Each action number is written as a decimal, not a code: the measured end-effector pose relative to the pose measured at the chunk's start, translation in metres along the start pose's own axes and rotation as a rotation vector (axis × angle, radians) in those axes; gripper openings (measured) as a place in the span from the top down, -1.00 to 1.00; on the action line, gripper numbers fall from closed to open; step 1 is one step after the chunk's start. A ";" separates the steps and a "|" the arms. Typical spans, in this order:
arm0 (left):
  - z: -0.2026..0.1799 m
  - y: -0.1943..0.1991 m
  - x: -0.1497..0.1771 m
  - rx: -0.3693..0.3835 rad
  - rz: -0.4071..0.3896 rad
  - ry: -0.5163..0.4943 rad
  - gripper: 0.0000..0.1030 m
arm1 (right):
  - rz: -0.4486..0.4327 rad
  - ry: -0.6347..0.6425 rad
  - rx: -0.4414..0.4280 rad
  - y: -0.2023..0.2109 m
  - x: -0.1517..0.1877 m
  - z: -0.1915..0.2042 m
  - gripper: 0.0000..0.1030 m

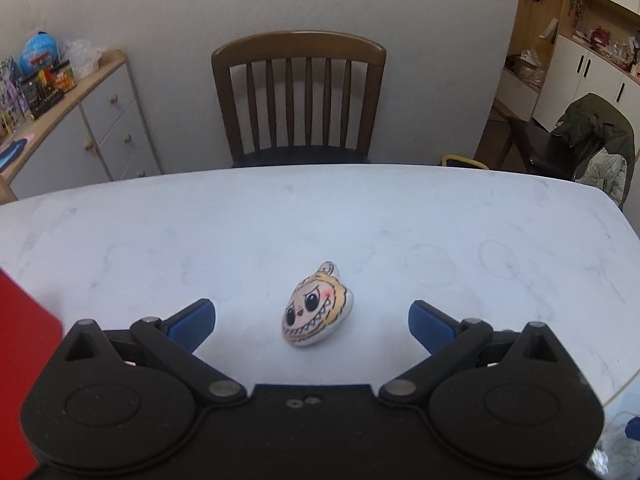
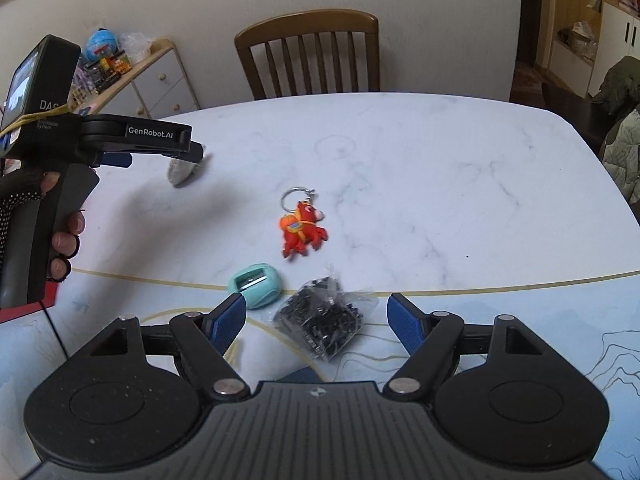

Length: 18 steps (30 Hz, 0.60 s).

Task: Organize objects
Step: 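Grasp cartoon-face keychain with left tool while right tool grasps black bead bag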

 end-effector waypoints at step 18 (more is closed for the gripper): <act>0.002 -0.032 0.002 -0.013 -0.008 -0.024 -0.53 | 0.031 0.035 -0.050 -0.023 0.007 0.007 -0.47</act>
Point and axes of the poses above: each gripper's, at about its wrist camera, not at the fingertips, and y roughly against the way its jaws point, z to its left, x to its underside, the point moved 6 cm from there along -y, roughly the way its jaws point, and after that the axes turned 14 degrees about y, right-handed, at the moved point
